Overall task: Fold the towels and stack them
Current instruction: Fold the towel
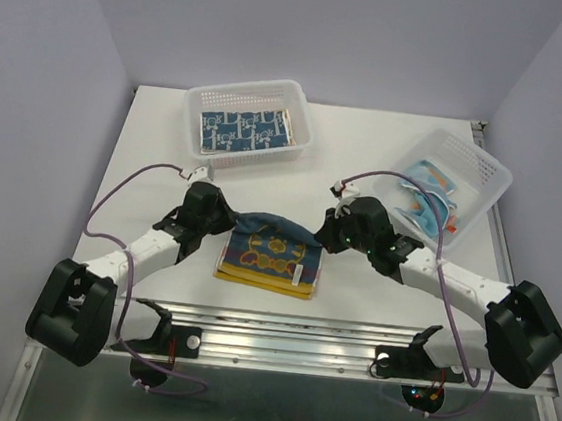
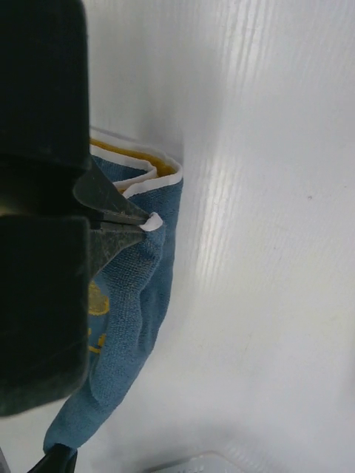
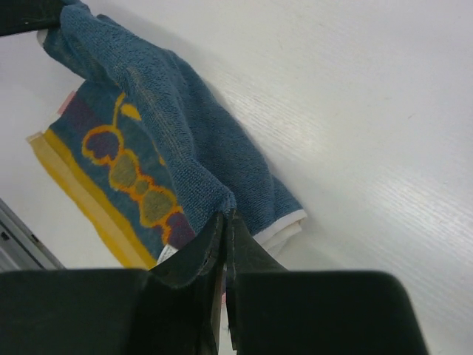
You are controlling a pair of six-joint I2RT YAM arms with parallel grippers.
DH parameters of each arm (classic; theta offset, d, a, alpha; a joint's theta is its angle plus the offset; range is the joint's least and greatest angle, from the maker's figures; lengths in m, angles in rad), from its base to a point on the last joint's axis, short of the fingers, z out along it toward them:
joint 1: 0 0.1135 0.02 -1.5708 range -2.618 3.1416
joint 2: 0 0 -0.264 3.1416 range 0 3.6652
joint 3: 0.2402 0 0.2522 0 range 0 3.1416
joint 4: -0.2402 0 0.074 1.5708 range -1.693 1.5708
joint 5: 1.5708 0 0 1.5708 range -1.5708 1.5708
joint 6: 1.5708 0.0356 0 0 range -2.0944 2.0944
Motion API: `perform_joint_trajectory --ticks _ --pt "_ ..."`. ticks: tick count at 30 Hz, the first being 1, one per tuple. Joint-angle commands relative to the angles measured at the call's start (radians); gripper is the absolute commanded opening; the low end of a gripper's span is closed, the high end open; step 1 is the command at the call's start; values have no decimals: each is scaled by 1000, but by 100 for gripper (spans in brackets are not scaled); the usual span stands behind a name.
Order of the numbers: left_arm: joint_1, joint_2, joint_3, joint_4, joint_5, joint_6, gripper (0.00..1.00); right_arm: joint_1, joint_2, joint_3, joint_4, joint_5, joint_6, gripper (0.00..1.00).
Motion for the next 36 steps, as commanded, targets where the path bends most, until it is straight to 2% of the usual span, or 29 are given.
perform_joint_trajectory --ticks 1,12,14,23,27,33,34,36 --pt "-6 -85 -69 23 22 -37 0 36 -68 -47 26 -9 67 1" --pt "-7 -355 -209 -97 22 -99 0 138 -183 -167 9 -47 169 1" --pt "-7 -395 -232 -105 65 -107 0 154 -207 -193 12 -60 184 1" --pt "-9 -485 -293 -146 123 -142 0 170 -249 -244 9 -79 198 1" --pt "-9 -528 -302 -160 111 -169 0 174 -218 -279 68 -95 221 2" --pt "-9 -522 -276 -263 88 -186 0 181 -168 -271 87 -99 227 6" --pt "-9 -527 -273 -296 85 -191 2 179 -166 -270 82 -99 227 7" --pt "-9 -541 -268 -324 78 -191 33 182 -166 -273 82 -110 233 11"
